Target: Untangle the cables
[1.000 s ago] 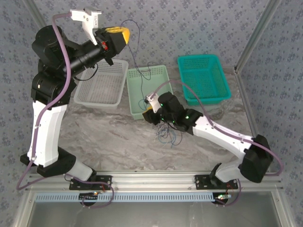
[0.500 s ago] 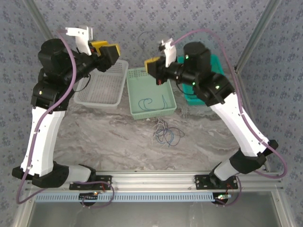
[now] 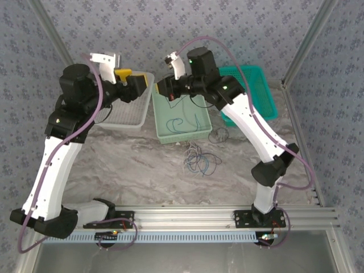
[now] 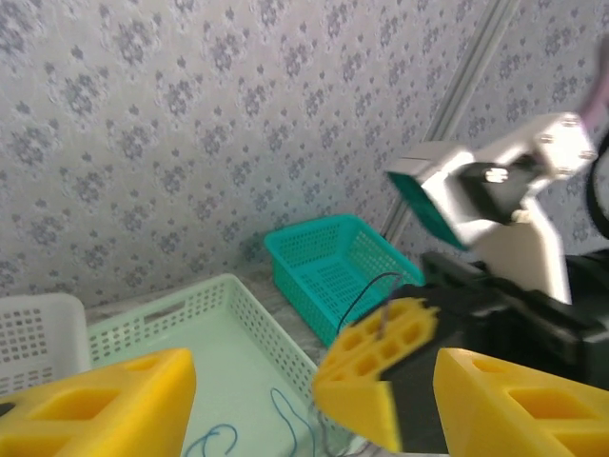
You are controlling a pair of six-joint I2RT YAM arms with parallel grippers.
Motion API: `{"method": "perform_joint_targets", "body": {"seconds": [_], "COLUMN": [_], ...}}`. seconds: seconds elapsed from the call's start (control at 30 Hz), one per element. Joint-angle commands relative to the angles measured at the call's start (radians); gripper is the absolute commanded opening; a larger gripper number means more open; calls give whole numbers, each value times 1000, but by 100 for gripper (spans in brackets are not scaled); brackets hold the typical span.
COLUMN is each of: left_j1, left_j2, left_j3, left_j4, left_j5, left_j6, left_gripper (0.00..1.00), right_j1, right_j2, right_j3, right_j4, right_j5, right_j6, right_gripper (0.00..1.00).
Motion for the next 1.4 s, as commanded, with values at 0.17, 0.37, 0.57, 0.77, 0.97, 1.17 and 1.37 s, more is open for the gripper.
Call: {"method": "perform_joint_targets", "body": {"seconds": [0.17,0.37,0.57,0.77,0.97,1.17,1.37], "left_j1": [43,137,120,-73,-138,-184,-206], "left_j2": [-102,-137,-126,6,147,197,286], "left_j3": [-238,-370,-495,-505,-502,-554,-499], "left_j4": [112,178,337,324,390,596,695], "left_j5": [48,203,371,330,275,136,180], "left_j6": [-27,-30,23,179,216,201,158], "left_gripper": [64,65,65,65,63,62,60], "right_j1": [0,5,13,20,25,23,18], "right_j2": [97,142,99,54,3,-33,-73], "right_j3": [215,399,428,392,335,313,261], "right_j4": [-15,-59,-71,-96,-94,-94,-80], "right_j5": [-121,-152,-164,-141,-123,-110,-117], "right_j6": [58,100,123,123,124,135,136], "right_gripper": [0,0,0,0,0,0,0]}}
